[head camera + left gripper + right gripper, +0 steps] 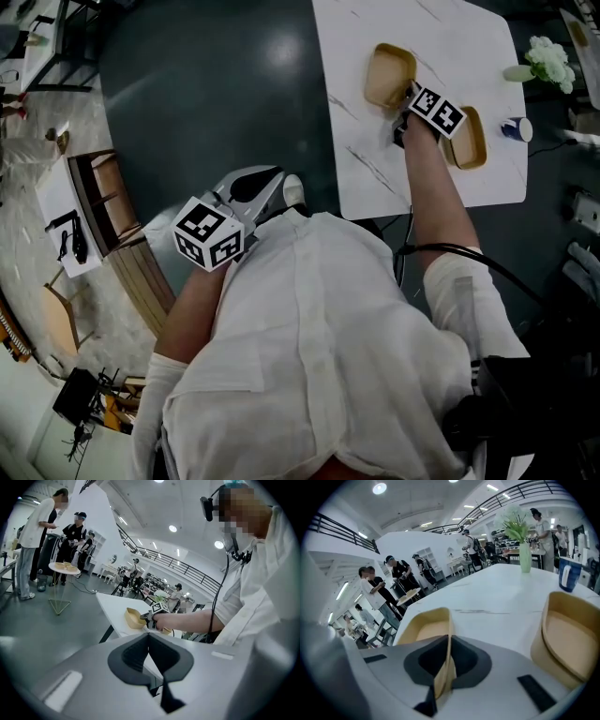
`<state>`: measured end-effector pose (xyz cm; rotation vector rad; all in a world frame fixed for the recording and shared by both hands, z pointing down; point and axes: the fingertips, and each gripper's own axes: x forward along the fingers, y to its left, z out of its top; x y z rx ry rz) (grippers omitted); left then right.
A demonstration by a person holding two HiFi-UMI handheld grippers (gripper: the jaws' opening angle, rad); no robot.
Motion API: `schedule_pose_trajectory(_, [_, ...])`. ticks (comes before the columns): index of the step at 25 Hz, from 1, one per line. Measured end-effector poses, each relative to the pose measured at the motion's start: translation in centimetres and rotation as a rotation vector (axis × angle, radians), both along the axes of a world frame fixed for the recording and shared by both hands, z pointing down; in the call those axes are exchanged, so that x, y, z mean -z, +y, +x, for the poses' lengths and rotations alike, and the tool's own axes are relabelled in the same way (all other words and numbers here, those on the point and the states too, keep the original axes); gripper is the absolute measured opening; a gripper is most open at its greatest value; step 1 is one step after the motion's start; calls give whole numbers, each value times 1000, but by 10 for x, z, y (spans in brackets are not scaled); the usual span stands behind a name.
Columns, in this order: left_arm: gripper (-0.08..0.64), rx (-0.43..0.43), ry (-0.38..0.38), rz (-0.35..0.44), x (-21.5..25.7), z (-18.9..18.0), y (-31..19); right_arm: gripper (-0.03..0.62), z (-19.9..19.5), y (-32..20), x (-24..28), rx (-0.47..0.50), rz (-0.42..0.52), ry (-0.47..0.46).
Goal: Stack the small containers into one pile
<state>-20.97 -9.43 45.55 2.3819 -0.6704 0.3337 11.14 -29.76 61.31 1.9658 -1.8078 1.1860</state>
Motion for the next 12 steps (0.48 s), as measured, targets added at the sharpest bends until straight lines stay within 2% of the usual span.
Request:
schedule_pose_trajectory(8, [8,-36,26,8,5,15,-2,16,-9,10,17,116,8,28])
schedule_pose_trajectory(12, [8,-59,40,15,8,29,-3,15,-12,20,31,178,21,12])
